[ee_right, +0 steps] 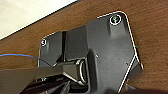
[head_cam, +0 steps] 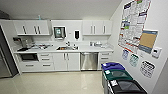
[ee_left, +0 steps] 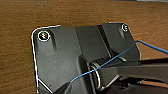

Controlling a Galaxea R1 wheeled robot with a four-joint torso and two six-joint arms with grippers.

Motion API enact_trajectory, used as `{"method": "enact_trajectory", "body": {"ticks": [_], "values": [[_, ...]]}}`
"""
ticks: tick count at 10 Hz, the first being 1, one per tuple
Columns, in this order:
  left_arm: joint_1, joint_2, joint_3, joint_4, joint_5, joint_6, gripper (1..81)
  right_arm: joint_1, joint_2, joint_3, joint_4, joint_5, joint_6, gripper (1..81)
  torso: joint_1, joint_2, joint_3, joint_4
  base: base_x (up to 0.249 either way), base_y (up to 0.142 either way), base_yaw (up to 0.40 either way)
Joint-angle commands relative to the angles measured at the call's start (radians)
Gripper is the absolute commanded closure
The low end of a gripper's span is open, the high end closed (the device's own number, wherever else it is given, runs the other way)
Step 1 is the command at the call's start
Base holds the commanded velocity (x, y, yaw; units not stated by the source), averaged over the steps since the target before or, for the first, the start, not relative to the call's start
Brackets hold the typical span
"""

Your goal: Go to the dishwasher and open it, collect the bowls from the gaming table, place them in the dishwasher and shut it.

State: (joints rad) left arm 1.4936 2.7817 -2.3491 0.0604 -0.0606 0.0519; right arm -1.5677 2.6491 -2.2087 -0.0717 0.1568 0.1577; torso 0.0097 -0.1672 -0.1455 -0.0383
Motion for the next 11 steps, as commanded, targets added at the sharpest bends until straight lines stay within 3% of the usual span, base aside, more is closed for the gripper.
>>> {"method": "enact_trajectory", "body": {"ticks": [1, 11], "values": [[-0.054, -0.014, 0.011, 0.002, 0.044, 0.002, 1.0, 0.051, -0.027, 0.008, -0.014, -0.042, -0.003, 1.0, 0.0, 0.0, 0.0, 0.0, 0.218, 0.0, 0.0], [-0.054, -0.003, 0.01, 0.002, 0.044, 0.002, 1.0, 0.059, -0.024, -0.002, -0.02, -0.043, -0.003, 1.0, 0.0, 0.0, 0.0, 0.0, 0.188, 0.0, 0.0]]}}
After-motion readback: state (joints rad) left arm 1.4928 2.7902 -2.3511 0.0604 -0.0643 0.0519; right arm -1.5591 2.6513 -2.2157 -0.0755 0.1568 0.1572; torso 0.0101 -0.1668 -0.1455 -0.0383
